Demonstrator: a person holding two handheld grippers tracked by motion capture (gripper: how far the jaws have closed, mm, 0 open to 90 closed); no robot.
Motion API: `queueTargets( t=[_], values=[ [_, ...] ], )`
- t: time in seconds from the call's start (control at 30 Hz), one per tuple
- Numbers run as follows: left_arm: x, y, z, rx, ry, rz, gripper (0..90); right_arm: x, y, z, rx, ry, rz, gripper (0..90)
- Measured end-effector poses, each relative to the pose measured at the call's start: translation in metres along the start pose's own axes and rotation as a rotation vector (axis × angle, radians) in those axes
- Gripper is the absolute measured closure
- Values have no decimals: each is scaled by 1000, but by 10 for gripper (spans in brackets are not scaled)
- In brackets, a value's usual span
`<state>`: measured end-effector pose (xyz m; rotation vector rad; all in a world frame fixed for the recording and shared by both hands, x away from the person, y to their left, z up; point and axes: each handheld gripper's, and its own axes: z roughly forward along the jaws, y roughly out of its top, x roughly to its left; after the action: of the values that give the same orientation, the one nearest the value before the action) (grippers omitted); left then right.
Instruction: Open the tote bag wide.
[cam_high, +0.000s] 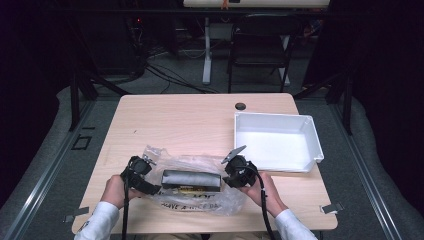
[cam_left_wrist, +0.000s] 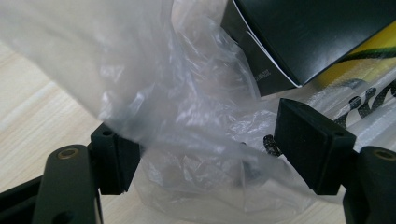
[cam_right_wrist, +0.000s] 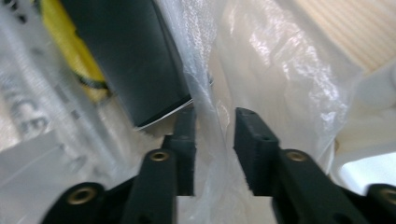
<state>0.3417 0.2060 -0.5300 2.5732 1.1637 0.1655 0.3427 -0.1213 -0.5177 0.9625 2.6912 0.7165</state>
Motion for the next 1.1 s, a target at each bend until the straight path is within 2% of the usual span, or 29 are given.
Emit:
queueTargets(
  t=[0.07,0.2,0.33,0.43,0.5,0.57,0.63,0.87,1.03,1.1],
  values=[
    [-1,-1,3,2,7,-5,257,-3,1,5,-2,-12,19,813],
    [-2,-2,7,30,22,19,248,-10,1,15,11,-43,63,873],
    [-3,-3,8,20,23,18,240,-19,0,23,27,-69,96,883],
    [-3,-4,8,8,25,25,238,-22,0,25,41,-90,103,884],
    [-3,-4,7,-4,26,29,235,-22,-1,25,31,-94,105,882],
    [-3,-4,4,-17,21,34,229,-22,-1,24,19,-86,102,833],
    [-4,-5,-4,-49,16,38,210,-20,1,16,17,-66,79,758],
    [-12,-8,-32,-160,17,48,156,-13,4,-13,-64,-31,23,556],
    [-18,-10,-44,-219,28,42,119,-11,4,-25,-93,-2,-2,436],
    [-18,-10,-47,-237,26,38,106,-12,4,-28,-85,21,-22,394]
  ],
)
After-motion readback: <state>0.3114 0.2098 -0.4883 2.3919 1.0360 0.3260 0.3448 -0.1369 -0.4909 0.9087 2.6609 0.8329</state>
